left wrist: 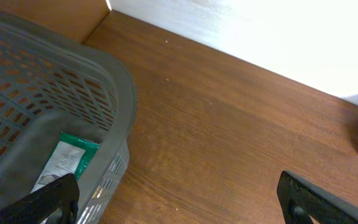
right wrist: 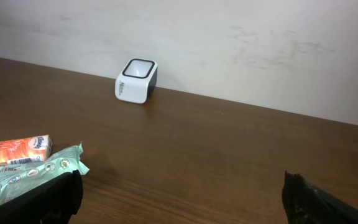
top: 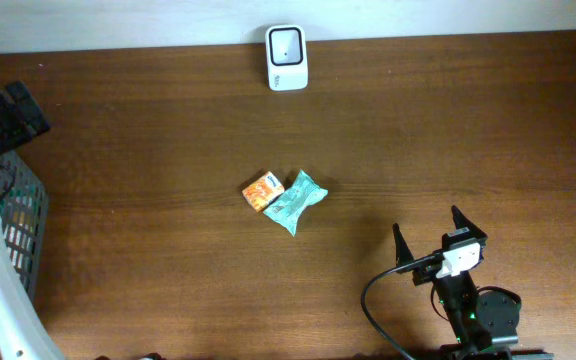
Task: Scan the item barcode
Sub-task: 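Reach the left gripper into the basket and grasp the green-white pouch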
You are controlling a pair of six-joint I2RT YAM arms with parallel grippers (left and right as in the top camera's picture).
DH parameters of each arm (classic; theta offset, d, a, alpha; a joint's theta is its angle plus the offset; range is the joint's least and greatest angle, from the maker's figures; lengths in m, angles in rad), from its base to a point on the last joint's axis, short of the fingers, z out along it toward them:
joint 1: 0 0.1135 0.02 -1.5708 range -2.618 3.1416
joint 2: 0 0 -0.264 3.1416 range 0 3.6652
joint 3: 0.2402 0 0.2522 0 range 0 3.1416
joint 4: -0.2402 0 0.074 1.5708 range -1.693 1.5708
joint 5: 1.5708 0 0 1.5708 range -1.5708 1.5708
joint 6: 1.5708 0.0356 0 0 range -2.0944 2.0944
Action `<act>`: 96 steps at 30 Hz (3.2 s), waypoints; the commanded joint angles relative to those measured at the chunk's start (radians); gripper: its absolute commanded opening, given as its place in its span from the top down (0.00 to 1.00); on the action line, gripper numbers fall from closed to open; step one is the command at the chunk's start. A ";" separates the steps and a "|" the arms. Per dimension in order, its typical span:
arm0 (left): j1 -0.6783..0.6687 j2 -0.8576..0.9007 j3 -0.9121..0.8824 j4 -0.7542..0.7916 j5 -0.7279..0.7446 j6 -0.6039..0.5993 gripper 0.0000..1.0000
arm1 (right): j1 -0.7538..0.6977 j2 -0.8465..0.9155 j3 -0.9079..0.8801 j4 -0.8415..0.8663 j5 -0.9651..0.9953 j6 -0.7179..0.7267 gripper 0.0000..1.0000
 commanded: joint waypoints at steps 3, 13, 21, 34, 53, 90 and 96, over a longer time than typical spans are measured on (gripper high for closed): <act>0.006 0.049 0.020 -0.003 -0.041 -0.010 0.01 | -0.006 -0.006 -0.005 -0.005 -0.003 -0.004 0.02; 0.006 0.065 0.019 -0.007 -0.041 -0.010 0.01 | -0.006 -0.006 -0.005 -0.005 -0.003 -0.004 0.02; 0.006 0.092 0.019 -0.006 -0.056 -0.010 0.00 | -0.006 -0.006 -0.005 -0.005 -0.003 -0.004 0.02; 0.109 0.092 0.113 -0.133 -0.056 -0.081 0.00 | -0.006 -0.006 -0.005 -0.005 -0.003 -0.004 0.02; 0.500 0.217 -0.326 0.086 0.125 0.098 0.01 | -0.006 -0.006 -0.005 -0.005 -0.003 -0.004 0.02; 0.476 0.067 -0.339 0.118 0.051 0.086 0.01 | -0.006 -0.006 -0.005 -0.005 -0.003 -0.004 0.02; 0.477 0.072 -0.339 0.124 0.048 0.179 0.00 | -0.006 -0.006 -0.005 -0.005 -0.003 -0.004 0.02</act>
